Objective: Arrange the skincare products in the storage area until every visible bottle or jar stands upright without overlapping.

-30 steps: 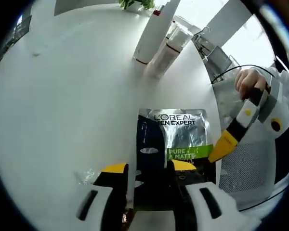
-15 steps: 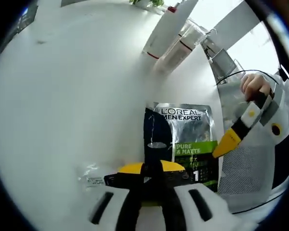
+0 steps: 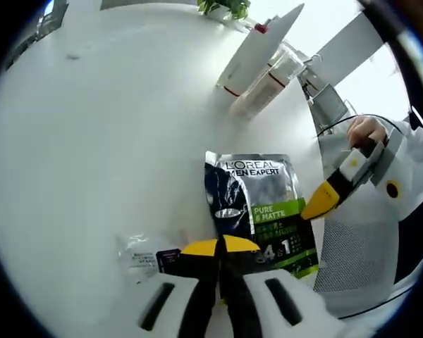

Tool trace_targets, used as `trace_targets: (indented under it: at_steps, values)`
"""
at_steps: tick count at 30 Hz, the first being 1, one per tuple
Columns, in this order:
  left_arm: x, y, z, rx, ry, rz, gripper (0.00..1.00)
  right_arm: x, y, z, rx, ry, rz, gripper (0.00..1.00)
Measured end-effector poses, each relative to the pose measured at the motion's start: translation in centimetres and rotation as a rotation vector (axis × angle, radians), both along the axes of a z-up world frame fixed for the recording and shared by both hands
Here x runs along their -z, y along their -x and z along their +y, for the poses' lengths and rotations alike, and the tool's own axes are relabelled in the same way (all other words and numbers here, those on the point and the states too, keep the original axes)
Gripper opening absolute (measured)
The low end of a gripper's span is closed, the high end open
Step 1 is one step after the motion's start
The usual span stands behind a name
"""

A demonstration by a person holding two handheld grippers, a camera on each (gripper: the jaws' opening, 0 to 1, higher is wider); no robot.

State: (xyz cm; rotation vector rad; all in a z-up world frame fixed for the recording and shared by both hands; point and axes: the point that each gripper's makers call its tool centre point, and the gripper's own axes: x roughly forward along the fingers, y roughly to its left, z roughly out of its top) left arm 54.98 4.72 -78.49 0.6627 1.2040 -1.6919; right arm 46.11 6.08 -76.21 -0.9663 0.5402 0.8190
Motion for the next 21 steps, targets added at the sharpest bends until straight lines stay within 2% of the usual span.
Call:
trace_targets:
  at_steps: [3, 4, 7, 13, 21]
  values:
    - [-0.2, -0.3, 0.2, -0.025, 0.013, 0.0, 0.04, 0.2, -0.2, -0.6, 0.023, 0.015, -0.001, 0.0]
    - [-0.4, -0.5, -0.5, -0.089, 0.049, 0.013, 0.04, 0.2, -0.3, -0.9, 0.034, 0.023, -0.001, 0.0]
    - [-0.7, -1.0, -0.7, -0.162, 0.077, 0.041, 0.04, 0.2, -0.8, -1.7, 0.069, 0.025, -0.001, 0.0]
    - [-0.4, -0.4, 0.3, -0.171, 0.074, 0.035, 0.04, 1.0, -1.1, -3.0, 0.109, 0.052, 0.014, 0.0]
    - [-0.4, -0.2, 0.4, -0.202, 0.097, 0.039, 0.04, 2.1, -1.6, -5.6, 0.233, 0.072, 0.031, 0.0]
